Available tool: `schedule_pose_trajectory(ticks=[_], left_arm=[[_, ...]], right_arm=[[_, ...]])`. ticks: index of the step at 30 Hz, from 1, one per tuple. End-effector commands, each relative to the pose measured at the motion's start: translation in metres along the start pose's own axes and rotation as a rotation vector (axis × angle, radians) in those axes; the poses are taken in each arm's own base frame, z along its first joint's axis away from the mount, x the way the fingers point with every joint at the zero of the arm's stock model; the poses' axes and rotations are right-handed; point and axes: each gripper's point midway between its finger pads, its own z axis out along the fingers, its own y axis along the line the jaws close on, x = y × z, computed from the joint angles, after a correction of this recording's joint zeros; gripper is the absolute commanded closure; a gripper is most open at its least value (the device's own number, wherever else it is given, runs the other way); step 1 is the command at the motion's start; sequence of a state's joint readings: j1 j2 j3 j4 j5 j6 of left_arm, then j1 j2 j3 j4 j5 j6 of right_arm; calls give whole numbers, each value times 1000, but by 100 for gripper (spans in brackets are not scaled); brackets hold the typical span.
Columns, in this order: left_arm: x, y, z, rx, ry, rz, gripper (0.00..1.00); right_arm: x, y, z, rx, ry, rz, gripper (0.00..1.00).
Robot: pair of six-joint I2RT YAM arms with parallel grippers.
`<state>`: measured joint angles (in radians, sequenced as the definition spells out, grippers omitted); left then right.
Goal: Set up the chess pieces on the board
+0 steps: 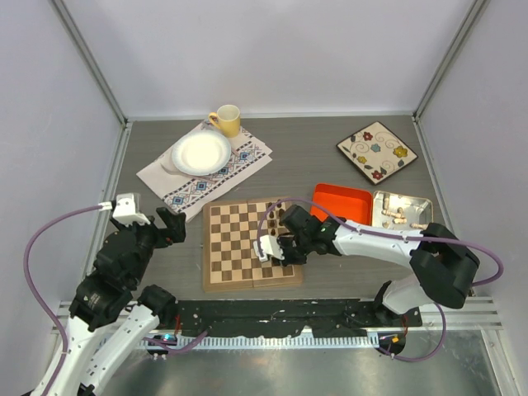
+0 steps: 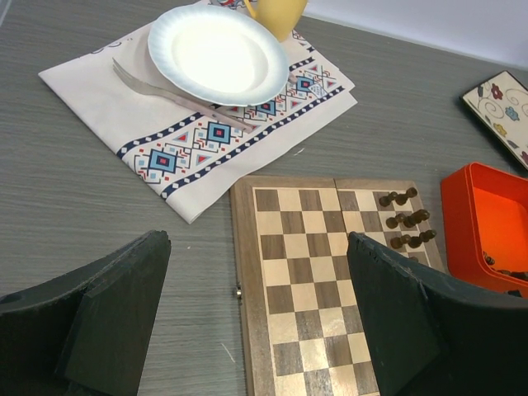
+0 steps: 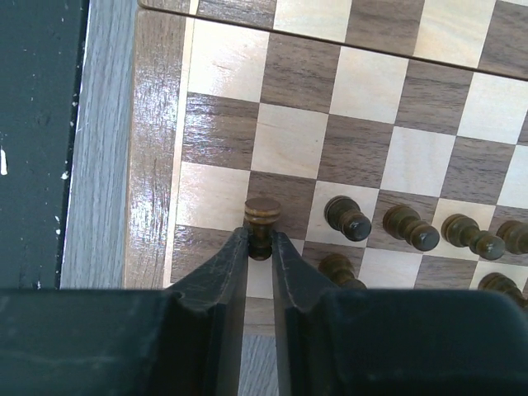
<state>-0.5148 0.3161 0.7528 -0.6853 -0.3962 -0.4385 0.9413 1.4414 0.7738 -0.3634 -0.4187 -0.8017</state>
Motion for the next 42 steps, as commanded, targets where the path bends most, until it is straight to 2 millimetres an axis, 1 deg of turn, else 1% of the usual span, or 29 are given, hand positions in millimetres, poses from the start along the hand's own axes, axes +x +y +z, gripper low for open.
schedule_pose_trajectory(ticks=[1,2,4,5,7,8,9,10,11,12,13,14,15,16,17,18,19,21,22,23,24,25,27,28,29,30,33,38,42], left_arm=[[-9,-1,-2,8,-39,-20,7],[-10,-1,-3,7,-42,-19,7],[-11,0,-4,7,-47,-18,7],[-10,0,-4,7,-46,-16,7],[-10,0,-3,8,-45,-12,7],[-10,0,-4,8,-45,-11,7],[-11,-1,-4,13,-46,-10,7],[-10,-1,-4,14,-43,-8,7],[-10,-1,-5,14,-44,-4,7],[-10,0,-5,14,-44,-2,7],[-11,0,-6,16,-48,1,7],[-10,3,-7,6,-49,6,7],[-10,4,-8,3,-51,13,7],[-10,7,-9,-9,-50,20,7],[-11,10,-10,-26,-56,25,7],[-13,13,-12,-34,-63,36,7],[-14,15,-13,-41,-66,43,7],[-17,20,-16,-62,-77,62,7],[-19,21,-18,-63,-80,69,7],[-20,22,-18,-67,-84,73,7],[-21,23,-19,-71,-85,78,7],[-20,24,-19,-72,-83,91,7],[-20,25,-19,-78,-82,100,7],[-19,27,-20,-83,-85,106,7],[-18,28,-19,-86,-81,110,7],[-17,28,-19,-86,-81,111,7],[-17,31,-20,-98,-89,117,7],[-21,40,-24,-140,-110,115,7],[-19,40,-23,-142,-109,112,7]], right_arm=[[6,7,5,-41,40,5,83],[4,6,4,-42,40,-1,87],[6,9,1,-57,57,1,90],[0,7,-2,-53,58,-12,95],[3,10,-9,-72,97,-17,99],[-4,5,-13,-65,99,-29,99],[1,10,-18,-94,142,-32,99],[-6,5,-23,-91,146,-45,99],[-8,6,-26,-101,163,-46,99],[-3,16,-31,-143,209,-45,99],[-7,11,-34,-139,230,-66,99],[-8,12,-37,-145,256,-73,99],[-5,19,-41,-171,297,-75,99],[0,19,-40,-172,356,-74,99],[-5,15,-41,-163,376,-82,99],[-1,20,-44,-179,426,-79,99],[-8,17,-44,-151,474,-119,99],[-3,22,-43,-160,579,-105,99],[-17,19,-43,-140,584,-127,99],[-14,20,-40,-156,634,-126,99],[-13,19,-45,-145,681,-125,99],[-27,14,-45,-127,672,-138,99],[-27,12,-46,-127,734,-131,99],[-37,7,-47,-103,733,-139,99],[-37,8,-46,-98,753,-156,99],[-35,0,-43,-60,775,-176,99],[-25,-1,-38,-45,856,-202,99],[-26,-3,-36,-15,901,-264,99],[-28,0,-31,-29,917,-283,99]])
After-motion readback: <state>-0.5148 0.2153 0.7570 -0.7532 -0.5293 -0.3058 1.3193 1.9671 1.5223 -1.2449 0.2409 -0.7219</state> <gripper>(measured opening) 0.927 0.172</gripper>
